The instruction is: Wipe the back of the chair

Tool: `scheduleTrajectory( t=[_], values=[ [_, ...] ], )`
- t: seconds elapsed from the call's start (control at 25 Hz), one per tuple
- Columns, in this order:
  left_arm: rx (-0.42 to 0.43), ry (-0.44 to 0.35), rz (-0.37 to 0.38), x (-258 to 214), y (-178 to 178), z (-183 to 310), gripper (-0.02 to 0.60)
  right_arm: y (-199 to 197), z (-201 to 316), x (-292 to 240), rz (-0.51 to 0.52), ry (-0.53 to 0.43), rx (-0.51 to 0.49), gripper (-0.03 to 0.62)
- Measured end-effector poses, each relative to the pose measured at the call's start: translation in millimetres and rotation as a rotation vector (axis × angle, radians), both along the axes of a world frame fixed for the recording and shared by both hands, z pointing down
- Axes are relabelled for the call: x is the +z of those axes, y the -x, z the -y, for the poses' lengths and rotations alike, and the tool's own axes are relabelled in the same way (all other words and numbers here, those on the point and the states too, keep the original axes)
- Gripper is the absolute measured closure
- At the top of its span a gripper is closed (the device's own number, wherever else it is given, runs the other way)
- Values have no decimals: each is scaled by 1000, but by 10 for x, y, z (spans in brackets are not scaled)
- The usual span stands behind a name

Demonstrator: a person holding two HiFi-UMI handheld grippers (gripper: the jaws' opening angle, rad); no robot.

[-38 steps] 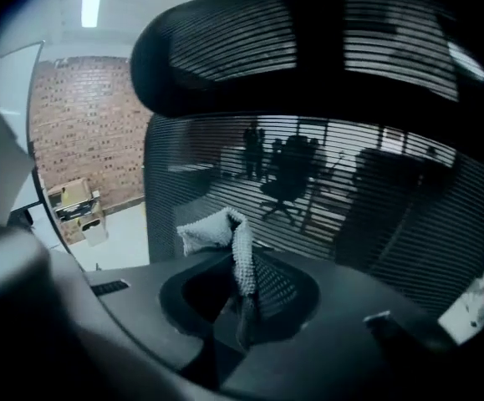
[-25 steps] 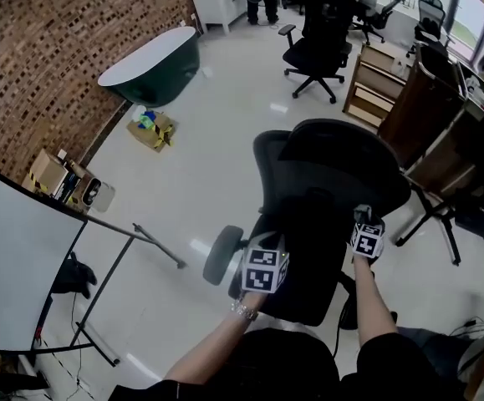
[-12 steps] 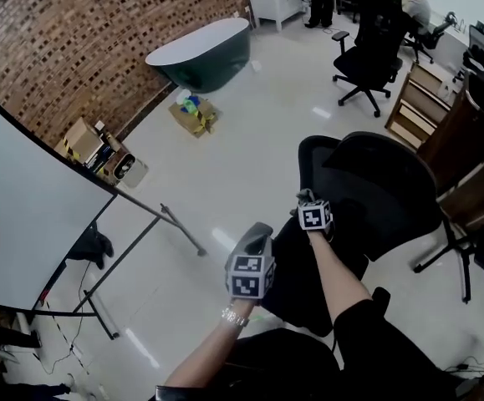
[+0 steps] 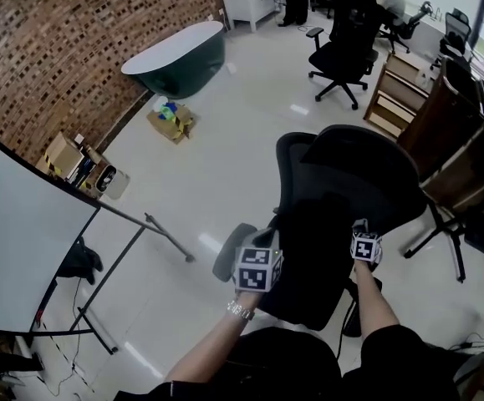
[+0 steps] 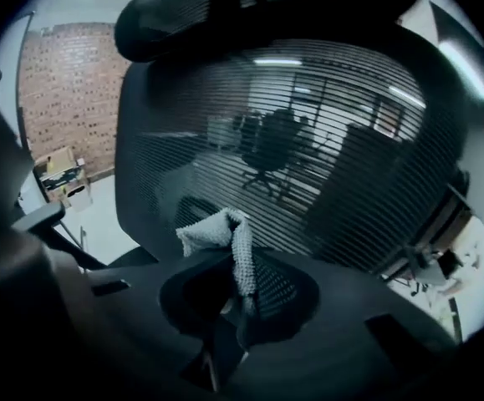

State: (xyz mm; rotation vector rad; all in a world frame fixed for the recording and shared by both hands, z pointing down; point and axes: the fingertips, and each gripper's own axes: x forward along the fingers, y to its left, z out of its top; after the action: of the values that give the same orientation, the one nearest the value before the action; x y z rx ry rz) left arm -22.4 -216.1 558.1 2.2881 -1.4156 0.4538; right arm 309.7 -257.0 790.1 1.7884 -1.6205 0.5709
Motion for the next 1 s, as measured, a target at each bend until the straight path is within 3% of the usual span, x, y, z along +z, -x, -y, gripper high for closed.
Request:
scheduleTrajectory(
  t=[0.12,0.24,0.36,0.6,0.72,0.84,1.0],
  values=[
    [60,-6,-10,-14,-282,-27,578,-661,-395,34,-34,43,88,553],
    [79,7,1,30,-395,-73,578,-810,-576,71,-29,63,149,553],
    [59,13,12,60,-361,-84,578,-258,-365,92,24,34,68,553],
    [-30,29,50,69,-38,-176,578,1763,588,36,138,-14,-260,553],
    [-83,40,80,83,221,-265,578,2358,888,-46,120,21,-337,553],
    [-143,50,108,132,575,-353,578,2525,1039,97,147,49,-308,553],
    [-166,60,101,220,715,-362,578,1950,884,261,130,55,-247,553]
  ],
)
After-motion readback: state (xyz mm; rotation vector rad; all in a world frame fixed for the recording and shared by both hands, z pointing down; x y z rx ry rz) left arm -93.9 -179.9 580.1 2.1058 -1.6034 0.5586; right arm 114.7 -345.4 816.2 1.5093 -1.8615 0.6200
